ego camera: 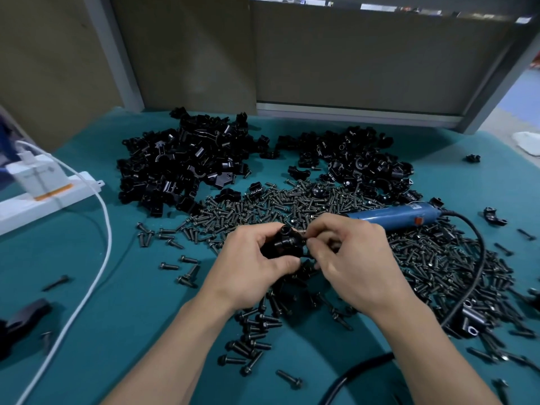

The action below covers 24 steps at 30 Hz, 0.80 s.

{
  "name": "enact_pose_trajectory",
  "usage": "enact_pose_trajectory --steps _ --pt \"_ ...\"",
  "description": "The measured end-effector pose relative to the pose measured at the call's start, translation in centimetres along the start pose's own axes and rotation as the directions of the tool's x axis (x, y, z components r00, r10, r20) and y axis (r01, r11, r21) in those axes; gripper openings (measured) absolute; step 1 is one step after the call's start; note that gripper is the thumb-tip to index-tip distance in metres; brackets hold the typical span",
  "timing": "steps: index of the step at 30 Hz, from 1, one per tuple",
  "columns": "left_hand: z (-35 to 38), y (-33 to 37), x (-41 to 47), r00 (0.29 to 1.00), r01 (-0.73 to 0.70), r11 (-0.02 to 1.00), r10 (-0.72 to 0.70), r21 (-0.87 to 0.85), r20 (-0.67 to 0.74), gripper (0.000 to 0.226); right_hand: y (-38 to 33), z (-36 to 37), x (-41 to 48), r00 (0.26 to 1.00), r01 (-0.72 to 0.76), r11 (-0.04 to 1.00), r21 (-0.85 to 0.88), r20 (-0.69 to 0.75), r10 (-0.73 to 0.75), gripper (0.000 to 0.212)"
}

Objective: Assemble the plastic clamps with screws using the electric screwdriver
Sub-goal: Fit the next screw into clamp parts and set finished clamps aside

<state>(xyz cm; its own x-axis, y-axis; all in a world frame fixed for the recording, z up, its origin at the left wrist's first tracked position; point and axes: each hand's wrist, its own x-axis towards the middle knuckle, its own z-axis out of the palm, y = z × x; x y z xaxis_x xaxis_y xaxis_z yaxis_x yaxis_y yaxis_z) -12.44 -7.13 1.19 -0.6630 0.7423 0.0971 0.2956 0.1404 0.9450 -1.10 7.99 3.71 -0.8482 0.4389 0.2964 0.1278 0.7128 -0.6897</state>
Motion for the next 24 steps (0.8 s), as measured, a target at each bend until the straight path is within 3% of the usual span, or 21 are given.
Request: enact_pose_trajectory --steps 4,8,11,17,20,22,24 --pt "-0.1 -0.1 0.2 1.000 -0.028 0.999 0.027 -0.042 -0.016 0.019 0.2 0.8 -0.1 0.994 -0.089 0.995 -0.045 0.054 0.092 0.027" --pt "-0.5 0.0 0.2 1.000 -0.024 0.994 0.022 -0.109 -0.016 0.018 0.0 1.4 -0.3 0.999 -0.012 1.000 -0.004 -0.043 0.012 0.023" --pt "-0.7 -0.1 0.4 1.000 -0.007 0.994 0.007 -0.107 0.007 0.015 -0.4 1.7 0.0 0.999 -0.028 0.998 0.048 -0.036 0.030 0.018" --pt "0.0 -0.3 -0.1 0.996 -0.005 0.993 0.016 0.119 -0.092 0.021 -0.8 2.9 0.3 0.978 -0.203 0.974 -0.102 0.035 0.207 0.024" --pt "0.2 -0.3 -0.4 0.985 -0.069 0.979 0.098 0.193 -0.141 0.035 -1.5 2.4 0.6 0.961 -0.269 0.962 -0.052 0.047 0.272 0.039" --pt "0.0 -0.4 -0.4 0.969 -0.077 0.978 0.120 0.196 -0.218 0.043 -1.2 1.2 1.0 0.929 -0.369 0.930 -0.008 -0.023 0.368 0.047" --pt "-0.4 -0.8 -0.2 0.949 -0.005 0.989 0.052 0.149 -0.311 0.040 0.0 -0.5 1.7 0.808 -0.548 0.827 0.126 -0.177 0.562 0.049"
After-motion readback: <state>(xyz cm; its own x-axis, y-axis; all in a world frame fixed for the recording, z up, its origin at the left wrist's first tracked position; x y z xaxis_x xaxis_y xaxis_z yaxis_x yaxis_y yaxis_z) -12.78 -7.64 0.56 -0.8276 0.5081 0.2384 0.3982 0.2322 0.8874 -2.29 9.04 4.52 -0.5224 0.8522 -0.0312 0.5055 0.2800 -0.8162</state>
